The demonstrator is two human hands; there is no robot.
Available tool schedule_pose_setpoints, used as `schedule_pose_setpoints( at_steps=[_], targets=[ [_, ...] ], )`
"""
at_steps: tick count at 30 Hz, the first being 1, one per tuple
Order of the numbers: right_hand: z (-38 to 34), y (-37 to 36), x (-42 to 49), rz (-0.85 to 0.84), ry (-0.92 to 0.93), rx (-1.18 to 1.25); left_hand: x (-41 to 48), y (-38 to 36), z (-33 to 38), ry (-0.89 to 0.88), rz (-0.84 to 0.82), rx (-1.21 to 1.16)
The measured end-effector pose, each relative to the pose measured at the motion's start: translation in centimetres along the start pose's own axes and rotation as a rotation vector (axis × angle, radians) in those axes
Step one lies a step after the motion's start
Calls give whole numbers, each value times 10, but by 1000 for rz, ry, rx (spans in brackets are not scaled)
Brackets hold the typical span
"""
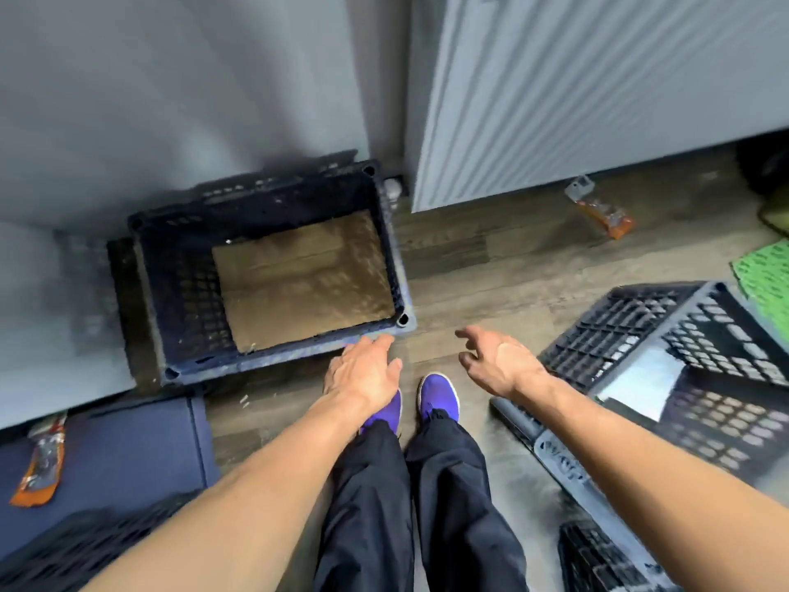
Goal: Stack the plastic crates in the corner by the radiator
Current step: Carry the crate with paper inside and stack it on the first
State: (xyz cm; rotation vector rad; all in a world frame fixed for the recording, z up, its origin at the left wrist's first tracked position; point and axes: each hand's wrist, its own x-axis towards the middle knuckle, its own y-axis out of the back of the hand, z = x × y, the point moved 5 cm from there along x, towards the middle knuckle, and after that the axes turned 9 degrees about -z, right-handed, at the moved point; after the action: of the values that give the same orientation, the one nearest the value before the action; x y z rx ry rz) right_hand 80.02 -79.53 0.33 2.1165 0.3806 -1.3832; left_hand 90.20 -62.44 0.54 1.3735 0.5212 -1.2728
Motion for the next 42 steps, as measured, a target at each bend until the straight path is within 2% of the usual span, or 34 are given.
schedule_pose_setpoints(
  at_steps=[7,12,21,25,31,37,42],
  targets=[
    [110,-48,-93,98,-265,337,-27,-13,47,-168,-81,208],
    [174,-100,-145,155,-390,519,-38,-43,94,-265,-151,354],
    [262,-157,-192,248,-407,757,-46,-118,211,-378,-205,561],
    [309,-172,-202,252,-380,833,-44,-157,255,-348,-235,535],
    [394,-192,-215,243,-365,917,-22,-207,313,-170,-227,334],
    [457,-180,-210,268,-366,929,-5,-240,379,-191,-198,213],
    [489,-167,-193,292,-381,935,12,-244,404,-209,-172,180]
  ],
)
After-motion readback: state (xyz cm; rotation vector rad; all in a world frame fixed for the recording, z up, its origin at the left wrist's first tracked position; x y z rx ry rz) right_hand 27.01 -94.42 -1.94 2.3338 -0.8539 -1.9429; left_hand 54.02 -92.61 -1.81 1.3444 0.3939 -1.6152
